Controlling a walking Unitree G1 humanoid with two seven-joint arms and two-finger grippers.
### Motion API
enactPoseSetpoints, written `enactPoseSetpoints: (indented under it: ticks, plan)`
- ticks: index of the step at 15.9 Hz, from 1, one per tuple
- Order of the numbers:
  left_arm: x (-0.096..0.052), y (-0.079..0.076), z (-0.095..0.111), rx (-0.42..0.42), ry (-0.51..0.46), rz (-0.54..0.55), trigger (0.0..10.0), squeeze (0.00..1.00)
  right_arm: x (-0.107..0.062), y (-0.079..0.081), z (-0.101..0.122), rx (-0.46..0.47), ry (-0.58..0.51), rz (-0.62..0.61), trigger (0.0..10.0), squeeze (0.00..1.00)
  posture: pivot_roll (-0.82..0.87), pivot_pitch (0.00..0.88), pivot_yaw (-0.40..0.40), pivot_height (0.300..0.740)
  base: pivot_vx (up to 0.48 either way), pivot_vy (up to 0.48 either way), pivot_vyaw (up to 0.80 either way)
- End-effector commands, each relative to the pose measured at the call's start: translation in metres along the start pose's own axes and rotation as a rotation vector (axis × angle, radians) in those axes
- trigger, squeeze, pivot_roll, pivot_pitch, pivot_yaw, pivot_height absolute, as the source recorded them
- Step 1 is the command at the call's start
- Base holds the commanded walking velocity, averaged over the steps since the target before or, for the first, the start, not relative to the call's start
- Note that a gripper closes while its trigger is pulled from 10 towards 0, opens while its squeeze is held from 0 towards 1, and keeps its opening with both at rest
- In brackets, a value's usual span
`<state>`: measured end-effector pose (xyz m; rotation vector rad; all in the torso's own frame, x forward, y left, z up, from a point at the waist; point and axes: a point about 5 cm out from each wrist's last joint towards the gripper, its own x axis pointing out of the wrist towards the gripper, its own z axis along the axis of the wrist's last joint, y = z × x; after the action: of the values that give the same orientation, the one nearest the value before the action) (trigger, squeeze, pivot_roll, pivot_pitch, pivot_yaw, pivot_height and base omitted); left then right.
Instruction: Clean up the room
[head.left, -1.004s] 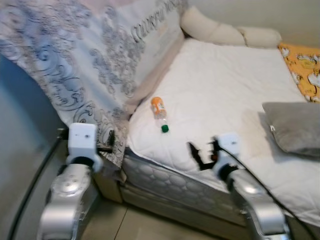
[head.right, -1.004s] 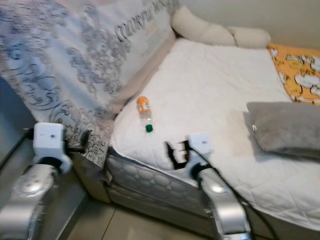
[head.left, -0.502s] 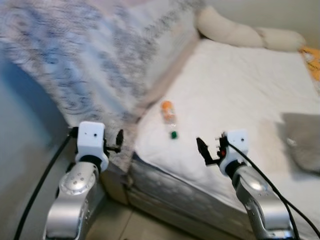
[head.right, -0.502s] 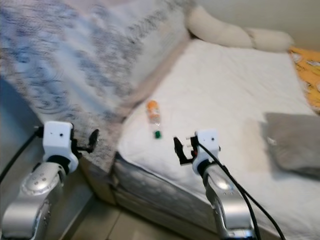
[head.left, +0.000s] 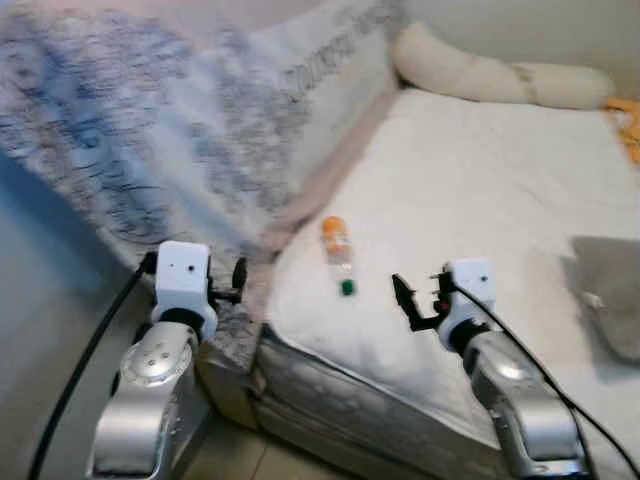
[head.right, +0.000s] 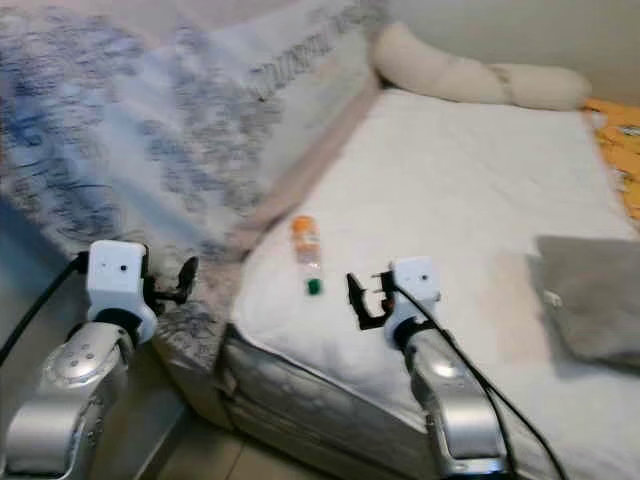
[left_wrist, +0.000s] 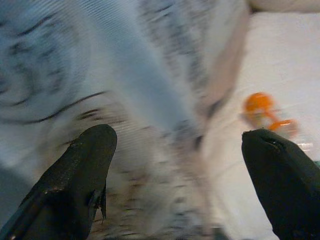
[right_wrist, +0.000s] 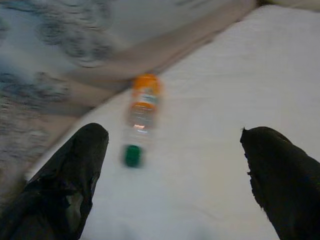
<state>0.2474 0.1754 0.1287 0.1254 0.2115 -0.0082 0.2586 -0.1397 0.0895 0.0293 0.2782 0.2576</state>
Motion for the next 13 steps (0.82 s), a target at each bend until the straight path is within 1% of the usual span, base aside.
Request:
enactPoseSetpoints:
  ticks: [1, 8, 11, 12, 13]
  plan:
    - [-0.0001, 0.0004, 0.001, -0.002, 0.001, -0.001, 10.0, 0.0, 0.0003, 0.0015, 0.0017, -0.006, -0.001, 0.013, 10.0, 0.0, -0.07, 0.0, -0.002, 0.74, 0.33, 0.0, 0.0]
    - [-0.0004, 0.0013, 0.0011, 0.001, 0.003, 0.0, 10.0, 0.0, 0.0003, 0.0038, 0.0002, -0.003, 0.007, 0.022, 10.0, 0.0, -0.07, 0.0, 0.003, 0.74, 0.329, 0.0, 0.0]
    - [0.0, 0.0007, 0.0014, 0.008, 0.003, -0.002, 10.0, 0.0, 0.0006, 0.0065, -0.0005, 0.017, 0.016, 0.035, 10.0, 0.0, -0.07, 0.0, 0.002, 0.74, 0.32, 0.0, 0.0]
    - [0.0001, 0.0, 0.0016, 0.011, -0.002, -0.009, 10.0, 0.0, 0.0014, 0.0077, -0.0003, 0.018, 0.019, 0.034, 10.0, 0.0, -0.07, 0.0, 0.004, 0.74, 0.0, 0.0, 0.0]
    - [0.0, -0.0023, -0.0001, 0.029, 0.018, -0.035, 10.0, 0.0, 0.0044, 0.0095, -0.0003, 0.003, 0.036, 0.03, 10.0, 0.0, -0.07, 0.0, 0.005, 0.74, 0.0, 0.0, 0.0]
